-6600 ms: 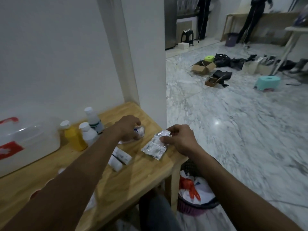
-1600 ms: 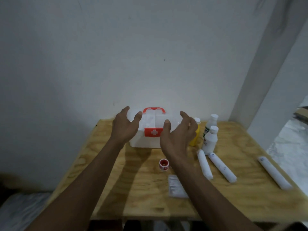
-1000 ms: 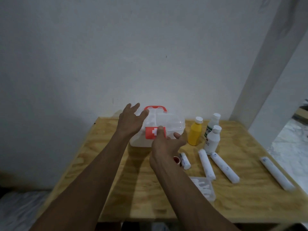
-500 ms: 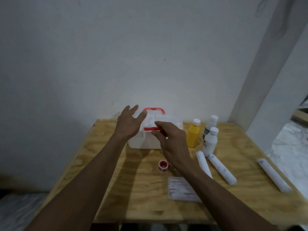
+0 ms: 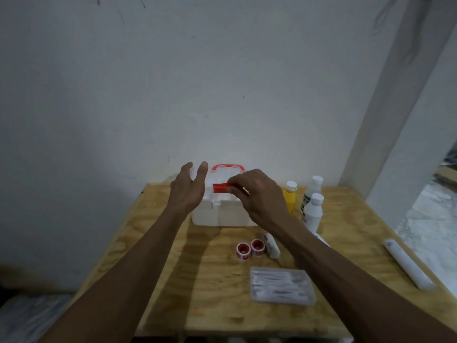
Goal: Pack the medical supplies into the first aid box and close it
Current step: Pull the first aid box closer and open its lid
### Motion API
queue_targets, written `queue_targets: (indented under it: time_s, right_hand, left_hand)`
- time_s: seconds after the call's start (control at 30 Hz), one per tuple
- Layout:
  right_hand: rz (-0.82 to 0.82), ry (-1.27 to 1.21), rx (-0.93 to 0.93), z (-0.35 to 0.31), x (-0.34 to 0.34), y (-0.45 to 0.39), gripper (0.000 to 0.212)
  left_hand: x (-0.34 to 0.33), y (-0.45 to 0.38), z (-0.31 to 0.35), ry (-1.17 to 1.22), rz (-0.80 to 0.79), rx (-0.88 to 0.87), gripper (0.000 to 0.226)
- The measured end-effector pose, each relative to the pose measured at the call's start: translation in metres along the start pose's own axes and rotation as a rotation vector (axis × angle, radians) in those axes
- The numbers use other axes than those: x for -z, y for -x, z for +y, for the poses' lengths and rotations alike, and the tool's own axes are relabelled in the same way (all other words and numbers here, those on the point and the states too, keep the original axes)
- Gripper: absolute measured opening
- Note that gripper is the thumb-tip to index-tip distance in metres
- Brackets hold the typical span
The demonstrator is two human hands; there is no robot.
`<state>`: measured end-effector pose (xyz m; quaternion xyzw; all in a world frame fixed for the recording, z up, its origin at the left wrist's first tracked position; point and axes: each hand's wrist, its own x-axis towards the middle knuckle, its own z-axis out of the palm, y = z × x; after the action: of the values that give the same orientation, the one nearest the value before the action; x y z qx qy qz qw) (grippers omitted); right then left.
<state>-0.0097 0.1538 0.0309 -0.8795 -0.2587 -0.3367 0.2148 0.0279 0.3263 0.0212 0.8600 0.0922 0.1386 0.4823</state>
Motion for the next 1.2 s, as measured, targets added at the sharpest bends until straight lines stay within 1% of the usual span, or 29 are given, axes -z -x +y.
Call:
queue_targets:
  time_s: [0.17,0.3,0.33,0.37,0.47,0.5,0.6,0.67,0.73,0.83,0.93,1.07,1.2]
  right_hand:
    - [-0.019,-0.079,-0.05,0.003,0.003,-0.014,0.019]
    - [0.043,-0.158,-0.116,0.011,0.008,-0.044,0.018]
    - [0.063,-0.181,-0.137,0.013,0.01,-0.055,0.018]
    - [0.075,-0.199,-0.16,0.015,0.011,-0.066,0.018]
    - [0.105,-0.228,-0.211,0.021,0.014,-0.098,0.018]
    - [0.114,-0.231,-0.226,0.023,0.013,-0.108,0.018]
    - [0.121,-0.235,-0.275,0.034,0.005,-0.134,0.02]
    - [0.127,-0.234,-0.305,0.04,-0.003,-0.148,0.023]
    - [0.142,-0.233,-0.331,0.046,-0.011,-0.16,0.027]
    - [0.161,-0.235,-0.378,0.055,-0.022,-0.173,0.03]
    - [0.185,-0.208,-0.408,0.064,-0.033,-0.182,0.032]
    - [0.227,-0.164,-0.415,0.071,-0.043,-0.188,0.032]
    - [0.269,-0.161,-0.427,0.075,-0.047,-0.188,0.026]
  left_hand:
    - [0.003,0.001,0.003,0.123,0.029,0.065,0.079]
    - [0.006,-0.001,0.004,0.245,0.024,0.054,0.102]
    - [0.006,-0.003,0.004,0.257,0.026,0.061,0.106]
    - [0.005,-0.003,0.006,0.253,0.032,0.066,0.105]
    - [-0.002,-0.001,0.007,0.117,0.047,0.023,0.088]
    - [-0.004,0.0,0.006,0.049,0.044,-0.004,0.086]
    - [-0.008,-0.008,-0.003,-0.189,-0.008,-0.128,0.087]
    - [-0.012,-0.017,-0.009,-0.361,-0.087,-0.184,0.087]
    - [-0.016,-0.02,-0.013,-0.468,-0.16,-0.209,0.089]
    - [-0.019,-0.023,-0.018,-0.536,-0.22,-0.221,0.095]
    - [-0.02,-0.026,-0.019,-0.598,-0.253,-0.223,0.097]
    - [-0.022,-0.027,-0.021,-0.642,-0.257,-0.228,0.098]
    - [-0.021,-0.027,-0.023,-0.646,-0.256,-0.237,0.096]
